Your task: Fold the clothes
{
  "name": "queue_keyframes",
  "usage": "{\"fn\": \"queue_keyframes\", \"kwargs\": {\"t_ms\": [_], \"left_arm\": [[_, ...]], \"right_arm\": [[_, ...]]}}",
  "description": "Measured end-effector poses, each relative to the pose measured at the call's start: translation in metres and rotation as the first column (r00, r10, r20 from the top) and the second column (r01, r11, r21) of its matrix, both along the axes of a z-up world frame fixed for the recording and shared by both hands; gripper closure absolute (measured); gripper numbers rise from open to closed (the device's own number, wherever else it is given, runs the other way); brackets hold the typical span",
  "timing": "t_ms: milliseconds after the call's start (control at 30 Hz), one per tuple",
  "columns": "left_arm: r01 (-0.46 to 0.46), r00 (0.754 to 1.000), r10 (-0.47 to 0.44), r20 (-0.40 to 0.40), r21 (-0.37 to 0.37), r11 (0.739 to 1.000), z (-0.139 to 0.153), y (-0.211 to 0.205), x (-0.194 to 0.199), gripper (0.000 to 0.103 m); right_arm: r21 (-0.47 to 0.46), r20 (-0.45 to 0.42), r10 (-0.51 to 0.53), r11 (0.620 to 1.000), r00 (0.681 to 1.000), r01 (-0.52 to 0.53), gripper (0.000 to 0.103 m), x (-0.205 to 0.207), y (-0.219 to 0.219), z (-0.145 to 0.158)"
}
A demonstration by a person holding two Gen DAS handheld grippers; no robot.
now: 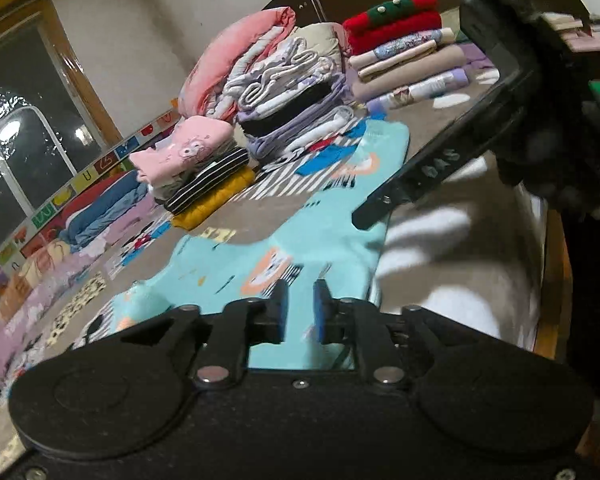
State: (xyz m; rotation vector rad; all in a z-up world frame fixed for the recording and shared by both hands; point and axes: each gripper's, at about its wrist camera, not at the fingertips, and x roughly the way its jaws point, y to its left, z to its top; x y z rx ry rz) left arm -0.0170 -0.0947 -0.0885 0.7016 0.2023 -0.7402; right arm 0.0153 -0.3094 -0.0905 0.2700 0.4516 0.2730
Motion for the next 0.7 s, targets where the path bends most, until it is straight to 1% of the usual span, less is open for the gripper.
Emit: {"fn": "queue_keyframes", "kwargs": {"t_ms": [33, 67, 133, 200, 233, 267, 333, 367, 400, 433, 467, 533, 633, 700], "left_arm": [[0.009, 1.000, -0.009, 0.011, 0.012, 1.000, -0.003, -0.009, -0.002, 0.058], [0.018, 1.000, -0.019, 0.022, 0.025, 1.000, -0.005, -0.018, -0.004, 0.058], [0.036, 0.998, -0.039, 0.044, 0.050, 0.998, -0.011, -0.036, -0.009, 0.058], [0.051, 0.992, -0.065, 0.110, 0.124, 0.991, -0.020, -0.053, -0.012, 0.058], [0.054, 0.986, -0.079, 0.147, 0.166, 0.985, -0.025, -0.061, -0.013, 0.058], [0.049, 0.981, -0.089, 0.175, 0.221, 0.974, -0.032, -0.067, -0.012, 0.058], [0.029, 0.969, -0.110, 0.220, 0.339, 0.940, -0.045, -0.077, -0.012, 0.058], [0.024, 0.966, -0.117, 0.231, 0.369, 0.929, -0.048, -0.079, -0.011, 0.059], [0.022, 0.964, -0.122, 0.236, 0.386, 0.922, -0.050, -0.079, -0.010, 0.059], [0.020, 0.962, -0.128, 0.241, 0.402, 0.915, -0.052, -0.079, -0.009, 0.061], [0.018, 0.960, -0.133, 0.246, 0.419, 0.908, -0.054, -0.078, -0.008, 0.061], [0.012, 0.953, -0.147, 0.263, 0.455, 0.890, -0.057, -0.080, -0.007, 0.061], [-0.011, 0.946, -0.162, 0.282, 0.526, 0.851, -0.061, -0.092, -0.005, 0.064], [-0.012, 0.947, -0.178, 0.269, 0.581, 0.814, -0.064, -0.099, -0.006, 0.074]], "right_arm": [[0.032, -0.001, -0.035, 0.999, 0.999, 0.035, 0.070, 0.003, -0.008, -0.001], [0.062, -0.002, -0.065, 0.996, 0.998, 0.065, 0.070, 0.006, -0.015, -0.003], [0.104, -0.002, -0.094, 0.990, 0.996, 0.094, 0.068, 0.014, -0.025, -0.008], [0.103, -0.023, -0.096, 0.990, 0.995, 0.098, 0.067, 0.021, -0.026, -0.014], [0.082, -0.051, -0.098, 0.991, 0.994, 0.102, 0.067, 0.024, -0.025, -0.018], [0.062, -0.082, -0.095, 0.993, 0.992, 0.101, 0.067, 0.025, -0.024, -0.021], [0.022, -0.137, -0.090, 0.995, 0.987, 0.094, 0.068, 0.026, -0.023, -0.025], [0.001, -0.141, -0.081, 0.997, 0.987, 0.082, 0.068, 0.025, -0.023, -0.025], [-0.012, -0.145, -0.074, 0.997, 0.987, 0.073, 0.070, 0.023, -0.023, -0.025], [-0.002, -0.148, -0.074, 0.997, 0.986, 0.075, 0.074, 0.022, -0.027, -0.026], [0.008, -0.152, -0.074, 0.997, 0.986, 0.076, 0.077, 0.020, -0.031, -0.027], [0.033, -0.163, -0.077, 0.996, 0.984, 0.084, 0.086, 0.017, -0.039, -0.030], [0.057, -0.168, -0.073, 0.995, 0.983, 0.084, 0.091, 0.015, -0.046, -0.033], [0.060, -0.167, -0.071, 0.995, 0.983, 0.082, 0.092, 0.015, -0.047, -0.034]]}}
